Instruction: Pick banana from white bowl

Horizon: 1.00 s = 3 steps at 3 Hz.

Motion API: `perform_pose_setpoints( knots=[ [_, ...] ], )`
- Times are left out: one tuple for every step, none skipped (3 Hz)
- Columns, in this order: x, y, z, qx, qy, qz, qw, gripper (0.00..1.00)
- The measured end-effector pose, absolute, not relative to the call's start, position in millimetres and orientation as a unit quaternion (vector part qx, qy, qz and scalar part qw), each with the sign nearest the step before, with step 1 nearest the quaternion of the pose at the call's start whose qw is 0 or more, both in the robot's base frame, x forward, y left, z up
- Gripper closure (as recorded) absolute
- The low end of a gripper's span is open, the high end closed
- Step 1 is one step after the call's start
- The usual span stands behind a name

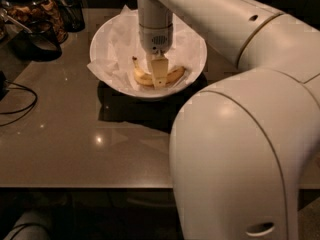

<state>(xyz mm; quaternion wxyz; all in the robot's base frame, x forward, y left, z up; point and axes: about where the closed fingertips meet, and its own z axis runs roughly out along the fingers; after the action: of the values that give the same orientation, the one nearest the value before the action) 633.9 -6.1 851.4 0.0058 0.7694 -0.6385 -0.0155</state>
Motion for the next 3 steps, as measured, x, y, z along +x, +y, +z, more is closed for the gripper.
perform_pose_setpoints(
  knots=[
    [635.5,-5.4,847.0,0.772,-0.635,-0.022,0.006,0.44],
    [636.2,-6.4,844.7,0.772,-0.635,-0.025,0.002,0.63],
    [636.2,-6.4,844.7,0.772,-0.635,-0.025,0.002,0.86]
  ],
)
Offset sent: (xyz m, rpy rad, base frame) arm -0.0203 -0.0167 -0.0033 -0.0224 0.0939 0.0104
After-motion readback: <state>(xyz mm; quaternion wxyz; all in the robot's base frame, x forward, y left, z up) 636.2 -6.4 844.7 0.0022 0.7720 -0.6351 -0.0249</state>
